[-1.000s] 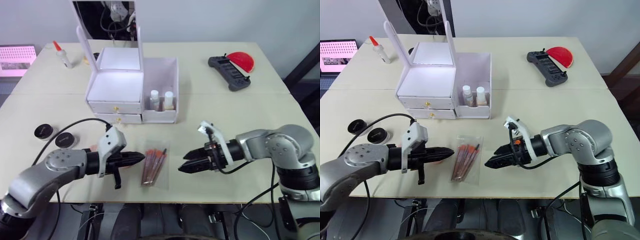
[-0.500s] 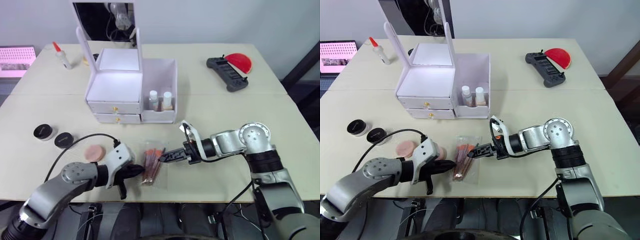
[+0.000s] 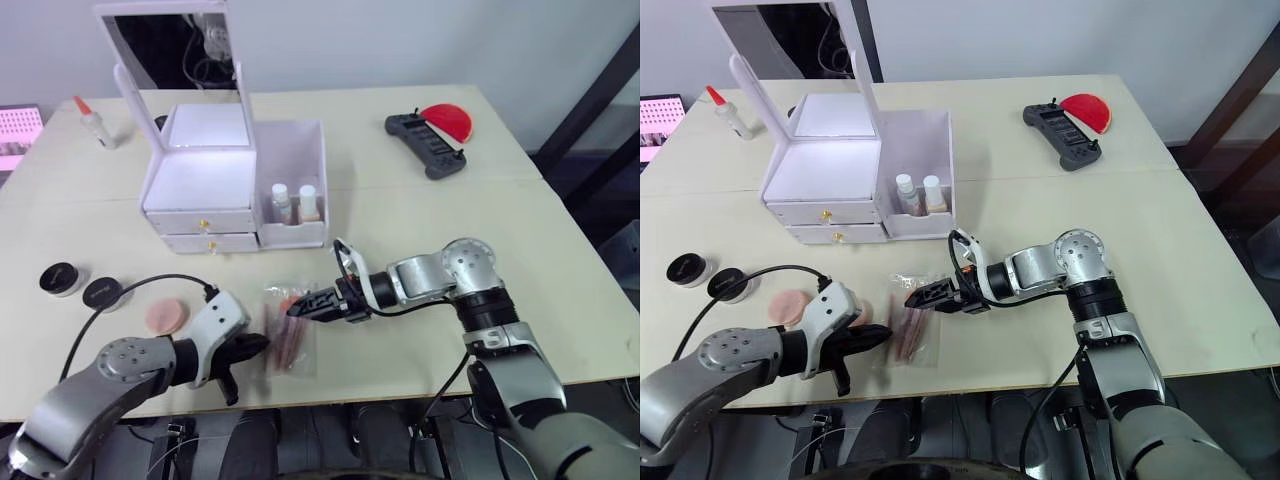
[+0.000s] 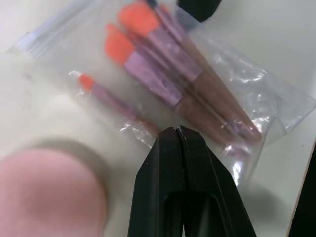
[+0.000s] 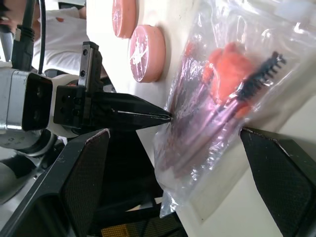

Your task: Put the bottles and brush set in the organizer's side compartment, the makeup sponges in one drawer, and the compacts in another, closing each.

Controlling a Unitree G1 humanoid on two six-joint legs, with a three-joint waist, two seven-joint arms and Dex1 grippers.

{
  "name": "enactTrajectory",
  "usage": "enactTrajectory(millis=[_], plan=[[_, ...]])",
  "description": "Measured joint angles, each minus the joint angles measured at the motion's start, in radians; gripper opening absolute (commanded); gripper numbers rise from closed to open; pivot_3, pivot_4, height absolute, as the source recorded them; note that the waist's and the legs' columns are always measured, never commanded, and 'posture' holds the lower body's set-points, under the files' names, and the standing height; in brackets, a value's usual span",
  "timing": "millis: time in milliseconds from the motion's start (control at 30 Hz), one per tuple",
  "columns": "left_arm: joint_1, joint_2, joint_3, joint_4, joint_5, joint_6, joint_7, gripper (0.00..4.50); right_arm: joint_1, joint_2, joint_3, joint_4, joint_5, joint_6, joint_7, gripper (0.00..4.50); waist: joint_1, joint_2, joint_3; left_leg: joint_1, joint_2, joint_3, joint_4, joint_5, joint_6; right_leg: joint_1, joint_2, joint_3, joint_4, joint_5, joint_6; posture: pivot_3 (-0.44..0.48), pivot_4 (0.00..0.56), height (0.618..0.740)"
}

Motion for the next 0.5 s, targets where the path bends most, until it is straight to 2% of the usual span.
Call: enactTrajectory(millis=[200,367,400,433,500], plan=[[0.006,-0.007,0.032,-0.007,-0.037,0.025,0.001,0.04,-0.038,0.077,0.001,0.058,-0.033,-0.001,-0.012,4.5,0.0,0.0,0.0,-0.002,0.01,0.001,-0.002,-0.001,0.001,-0.005,0.011,0.0,0.0,0.001,-0.008,0.0,0.15,0.74],[0.006,-0.007,0.031,-0.007,-0.04,0.027,0.003,0.04,-0.05,0.099,0.001,0.072,-0.054,-0.003,-0.003,4.5,0.0,0.002,0.0,-0.006,0.015,0.0,-0.003,-0.001,0.002,-0.013,0.017,0.001,0.003,0.002,-0.014,0.0,0.15,0.74],[0.007,-0.007,0.031,-0.007,-0.04,0.027,0.004,0.0,-0.05,0.101,0.001,0.072,-0.056,-0.004,-0.003,3.94,0.0,0.002,0.0,-0.006,0.016,0.0,-0.003,-0.001,0.002,-0.013,0.019,0.001,0.003,0.002,-0.015,0.0,0.15,0.74],[0.009,-0.007,0.031,-0.008,-0.04,0.027,0.004,0.0,-0.049,0.102,0.001,0.073,-0.065,-0.005,-0.004,3.69,0.0,0.002,0.0,-0.006,0.017,0.0,-0.003,-0.001,0.002,-0.014,0.02,0.002,0.003,0.002,-0.015,0.0,0.15,0.74],[0.026,-0.007,0.032,-0.008,-0.039,0.024,0.004,0.0,-0.036,0.105,0.001,0.076,-0.08,-0.011,-0.006,2.77,0.001,0.002,0.0,-0.008,0.017,0.0,-0.003,-0.001,0.002,-0.015,0.02,0.002,0.003,0.002,-0.015,0.0,0.15,0.74]])
